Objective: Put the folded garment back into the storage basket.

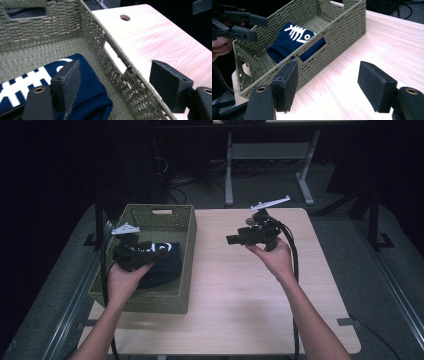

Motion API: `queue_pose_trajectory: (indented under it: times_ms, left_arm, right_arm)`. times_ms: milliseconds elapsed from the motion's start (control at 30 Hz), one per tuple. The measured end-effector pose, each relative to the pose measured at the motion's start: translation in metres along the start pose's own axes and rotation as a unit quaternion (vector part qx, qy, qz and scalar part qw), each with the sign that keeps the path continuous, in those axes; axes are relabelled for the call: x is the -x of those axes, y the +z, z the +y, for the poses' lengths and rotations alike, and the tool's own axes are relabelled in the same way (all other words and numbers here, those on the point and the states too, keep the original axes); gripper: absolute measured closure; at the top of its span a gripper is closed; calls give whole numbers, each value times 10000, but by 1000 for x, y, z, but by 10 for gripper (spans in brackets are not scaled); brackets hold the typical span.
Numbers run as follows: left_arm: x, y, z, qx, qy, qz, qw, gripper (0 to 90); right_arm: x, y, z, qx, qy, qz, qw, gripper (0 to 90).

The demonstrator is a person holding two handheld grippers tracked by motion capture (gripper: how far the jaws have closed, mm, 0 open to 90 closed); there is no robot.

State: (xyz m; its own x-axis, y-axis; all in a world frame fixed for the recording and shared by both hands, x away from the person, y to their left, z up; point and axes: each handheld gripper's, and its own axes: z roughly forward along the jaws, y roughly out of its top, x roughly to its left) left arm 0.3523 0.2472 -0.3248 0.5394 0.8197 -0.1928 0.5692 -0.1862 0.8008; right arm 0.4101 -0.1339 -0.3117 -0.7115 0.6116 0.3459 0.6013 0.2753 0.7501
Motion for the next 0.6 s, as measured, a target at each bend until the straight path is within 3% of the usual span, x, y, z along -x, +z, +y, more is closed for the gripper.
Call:
queue_pose_trajectory:
  times_ms: [600]
  left_arm:
    - [36,24,6,73,196,-272,9994,224]
  right_arm:
    - [17,-30,-17,32,105,-175,9998,313]
